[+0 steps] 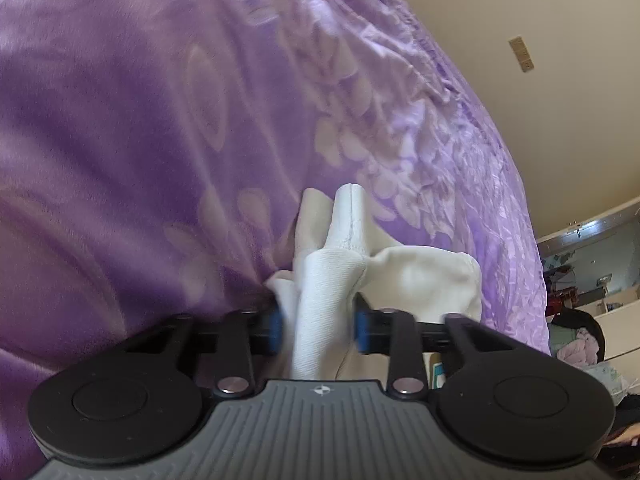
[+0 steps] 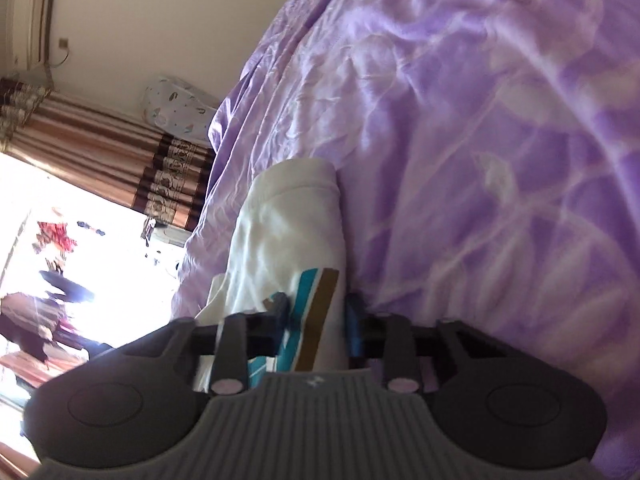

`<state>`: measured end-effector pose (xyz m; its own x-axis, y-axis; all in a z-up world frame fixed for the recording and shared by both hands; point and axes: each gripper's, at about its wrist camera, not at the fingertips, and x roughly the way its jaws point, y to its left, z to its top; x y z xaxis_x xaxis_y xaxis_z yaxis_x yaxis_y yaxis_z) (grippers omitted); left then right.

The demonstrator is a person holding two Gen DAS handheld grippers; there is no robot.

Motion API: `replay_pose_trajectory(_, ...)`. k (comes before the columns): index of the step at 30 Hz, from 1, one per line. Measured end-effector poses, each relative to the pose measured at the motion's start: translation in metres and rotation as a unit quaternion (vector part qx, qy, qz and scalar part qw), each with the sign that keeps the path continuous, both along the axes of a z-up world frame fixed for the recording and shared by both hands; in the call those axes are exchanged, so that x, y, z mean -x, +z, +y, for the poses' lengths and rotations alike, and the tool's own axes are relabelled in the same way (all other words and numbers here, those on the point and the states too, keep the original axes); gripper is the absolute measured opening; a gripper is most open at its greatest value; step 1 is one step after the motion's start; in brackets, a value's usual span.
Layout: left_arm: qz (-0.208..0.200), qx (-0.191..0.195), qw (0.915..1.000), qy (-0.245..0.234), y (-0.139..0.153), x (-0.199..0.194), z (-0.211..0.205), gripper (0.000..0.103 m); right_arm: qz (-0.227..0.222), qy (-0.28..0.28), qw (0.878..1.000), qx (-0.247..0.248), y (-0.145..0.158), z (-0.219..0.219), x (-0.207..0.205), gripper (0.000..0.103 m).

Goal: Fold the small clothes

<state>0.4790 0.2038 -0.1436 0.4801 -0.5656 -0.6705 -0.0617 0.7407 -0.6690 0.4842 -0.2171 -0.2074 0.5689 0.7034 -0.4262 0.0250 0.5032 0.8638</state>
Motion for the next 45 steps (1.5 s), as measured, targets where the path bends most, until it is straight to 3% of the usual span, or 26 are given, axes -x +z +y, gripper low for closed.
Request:
replay_pose_trajectory(7, -0.069, -0.05, 0.9964, 0.001, 0.049, 0.029, -0.022, 0.022, -0.072, 0.006, 0.996, 0.054, 0.05, 0.011, 0.019, 0.014)
replay_pose_trajectory(13, -0.138, -0.085, 0.9867, 0.006, 0.107, 0.074, -0.033, 0.021, -0.135, 0.008, 0.987, 0.088, 0.113, 0.016, 0.052, 0.014)
replay_pose_trajectory(23, -0.223, -0.076, 0.9718, -0.004, 0.199, 0.185, -0.056, 0.02, -0.227, 0.002, 0.965, 0.132, 0.225, -0.007, 0.17, 0.014)
replay_pose_trajectory(28, -0.233, -0.067, 0.97, -0.018, 0.225, 0.233, -0.074, 0.02, -0.237, -0.003, 0.96, 0.147, 0.26, -0.029, 0.237, 0.014)
replay_pose_trajectory(32, -0.215, -0.055, 0.9745, -0.033, 0.22, 0.26, -0.084, 0.02, -0.228, -0.004, 0.961, 0.156, 0.263, -0.046, 0.282, 0.014)
replay_pose_trajectory(36, -0.176, -0.055, 0.9818, -0.046, 0.189, 0.256, -0.092, 0.02, -0.191, -0.005, 0.969, 0.155, 0.236, -0.063, 0.295, 0.014)
replay_pose_trajectory(45, -0.097, -0.067, 0.9912, -0.06, 0.111, 0.197, -0.105, 0.02, -0.106, -0.002, 0.98, 0.17, 0.154, -0.067, 0.24, 0.014)
